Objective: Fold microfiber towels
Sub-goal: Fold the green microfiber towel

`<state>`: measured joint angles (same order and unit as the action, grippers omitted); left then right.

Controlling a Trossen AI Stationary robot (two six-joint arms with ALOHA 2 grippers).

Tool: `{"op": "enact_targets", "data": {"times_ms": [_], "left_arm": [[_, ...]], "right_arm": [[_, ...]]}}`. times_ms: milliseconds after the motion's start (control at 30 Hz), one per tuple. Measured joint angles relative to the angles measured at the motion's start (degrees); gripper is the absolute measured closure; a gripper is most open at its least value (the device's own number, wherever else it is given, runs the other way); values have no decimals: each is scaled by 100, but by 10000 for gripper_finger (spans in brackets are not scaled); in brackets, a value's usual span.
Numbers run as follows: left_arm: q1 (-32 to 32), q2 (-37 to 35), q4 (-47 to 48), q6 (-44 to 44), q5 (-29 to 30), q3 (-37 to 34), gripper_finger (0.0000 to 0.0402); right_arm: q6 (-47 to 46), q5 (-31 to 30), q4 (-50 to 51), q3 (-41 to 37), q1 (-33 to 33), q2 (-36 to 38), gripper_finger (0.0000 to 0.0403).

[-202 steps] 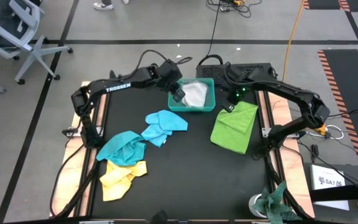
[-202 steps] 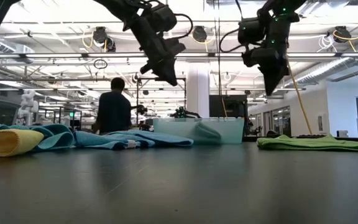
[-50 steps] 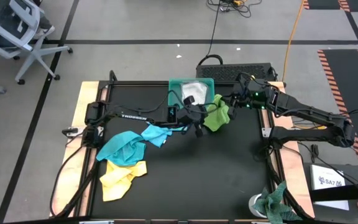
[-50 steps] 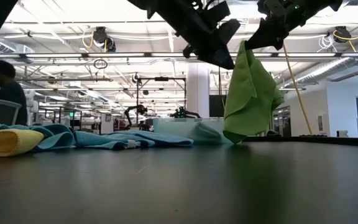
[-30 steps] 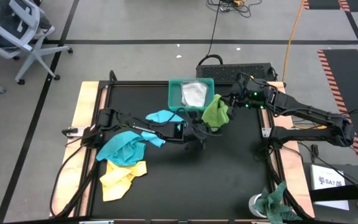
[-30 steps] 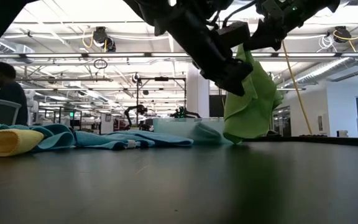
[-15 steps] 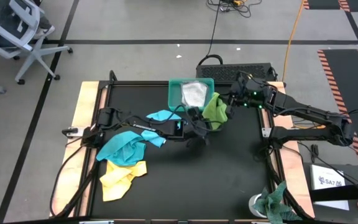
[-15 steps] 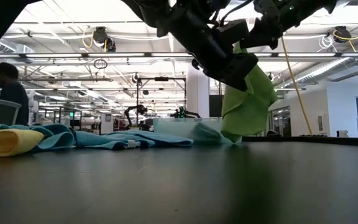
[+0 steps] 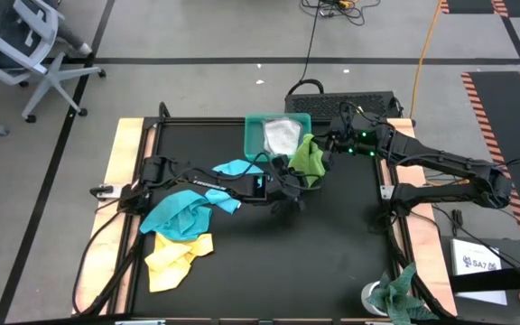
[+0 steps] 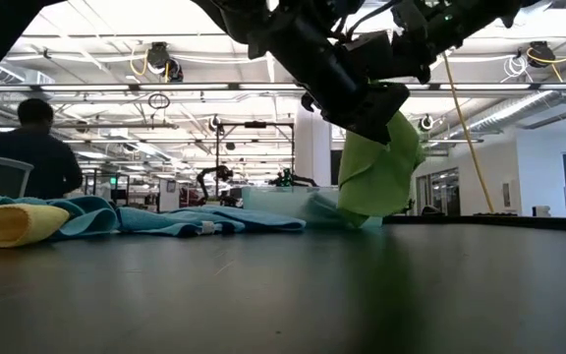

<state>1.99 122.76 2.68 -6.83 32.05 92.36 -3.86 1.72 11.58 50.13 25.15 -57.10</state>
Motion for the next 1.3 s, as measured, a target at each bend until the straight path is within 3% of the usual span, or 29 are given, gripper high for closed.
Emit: {"op": "enact_targets", "data": {"times_ms": [267, 733, 867, 1067, 1300], "left_arm": [[-4, 0, 67, -6, 259, 0, 277], [-128, -2, 157, 207, 425, -2, 278], [-91, -13, 161, 226, 643, -2, 307], [-69, -55, 234, 160, 653, -4, 393], [-112, -358, 663, 442, 698, -9, 399]], "right_arm": [[-135, 346, -713, 0, -14, -37, 403], [-362, 589, -697, 0, -14, -37, 403], [-361, 590, -683, 0, -14, -37, 403], [-362, 588, -657, 0, -14, -37, 403], [-361, 588, -582, 0, -14, -37, 403]]}}
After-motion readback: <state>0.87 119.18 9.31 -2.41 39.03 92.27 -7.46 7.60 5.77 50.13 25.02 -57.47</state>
